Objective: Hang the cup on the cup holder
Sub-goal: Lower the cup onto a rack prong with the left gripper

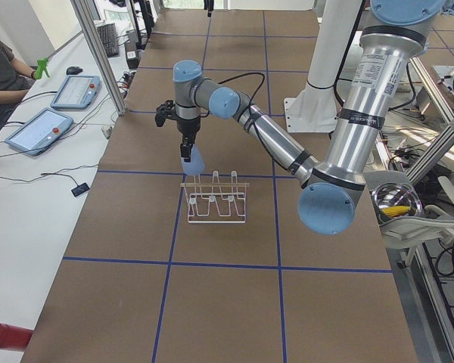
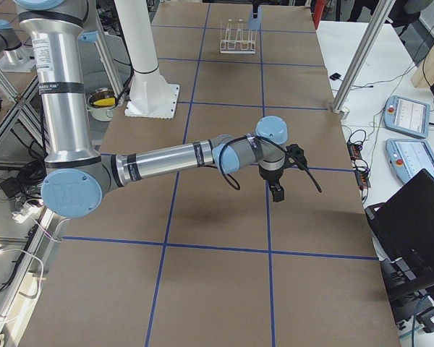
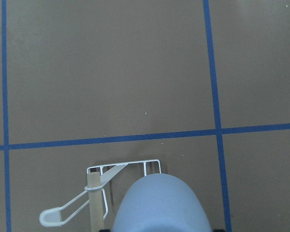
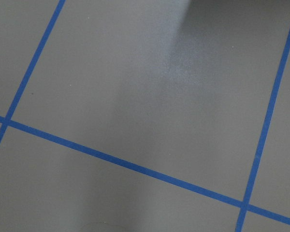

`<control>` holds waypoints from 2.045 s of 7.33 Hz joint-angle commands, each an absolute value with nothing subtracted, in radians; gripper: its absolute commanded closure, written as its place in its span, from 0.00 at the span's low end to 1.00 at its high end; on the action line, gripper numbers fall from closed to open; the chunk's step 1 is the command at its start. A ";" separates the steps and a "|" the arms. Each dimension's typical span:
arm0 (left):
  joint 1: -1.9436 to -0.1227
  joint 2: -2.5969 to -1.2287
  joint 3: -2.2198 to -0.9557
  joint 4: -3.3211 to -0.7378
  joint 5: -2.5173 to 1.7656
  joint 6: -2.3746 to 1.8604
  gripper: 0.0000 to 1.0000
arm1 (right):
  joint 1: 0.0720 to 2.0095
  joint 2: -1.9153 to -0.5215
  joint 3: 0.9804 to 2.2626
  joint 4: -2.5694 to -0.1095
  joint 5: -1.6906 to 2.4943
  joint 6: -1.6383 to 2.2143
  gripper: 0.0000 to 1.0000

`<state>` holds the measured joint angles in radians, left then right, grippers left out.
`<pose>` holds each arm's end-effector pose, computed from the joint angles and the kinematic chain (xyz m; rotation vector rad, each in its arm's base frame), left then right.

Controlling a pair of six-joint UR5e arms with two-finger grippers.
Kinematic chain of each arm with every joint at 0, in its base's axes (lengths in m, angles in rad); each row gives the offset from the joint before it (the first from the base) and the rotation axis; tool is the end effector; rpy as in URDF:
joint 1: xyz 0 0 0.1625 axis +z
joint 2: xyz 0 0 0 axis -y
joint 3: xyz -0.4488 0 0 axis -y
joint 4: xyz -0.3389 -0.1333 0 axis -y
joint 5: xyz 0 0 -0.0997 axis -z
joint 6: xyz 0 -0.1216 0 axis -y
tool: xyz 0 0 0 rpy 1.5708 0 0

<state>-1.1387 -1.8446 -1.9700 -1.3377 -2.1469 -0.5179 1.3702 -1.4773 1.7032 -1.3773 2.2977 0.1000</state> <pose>0.1569 -0.5003 0.4331 0.1210 0.6991 0.0445 -0.0482 -0.5007 0.5758 0.2894 -0.7693 -0.2473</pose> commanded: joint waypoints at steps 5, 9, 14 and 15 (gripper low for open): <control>-1.085 -1.823 -1.921 -1.379 -2.143 -0.545 1.00 | 1.361 -1.479 1.704 -1.378 2.310 0.110 0.00; -1.083 -1.819 -1.835 -1.470 -2.151 -0.545 0.75 | 1.359 -1.479 1.704 -1.378 2.310 0.112 0.00; -1.081 -1.825 -1.841 -1.474 -2.243 -0.537 0.02 | 1.358 -1.476 1.709 -1.379 2.309 0.112 0.00; -1.092 -1.818 -1.865 -1.474 -2.262 -0.514 0.02 | 1.358 -1.473 1.710 -1.379 2.307 0.112 0.00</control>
<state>-1.0826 -1.8218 -1.8451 -1.4739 -2.2184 -0.5349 1.3577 -1.4751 1.7076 -1.3785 2.3084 0.1120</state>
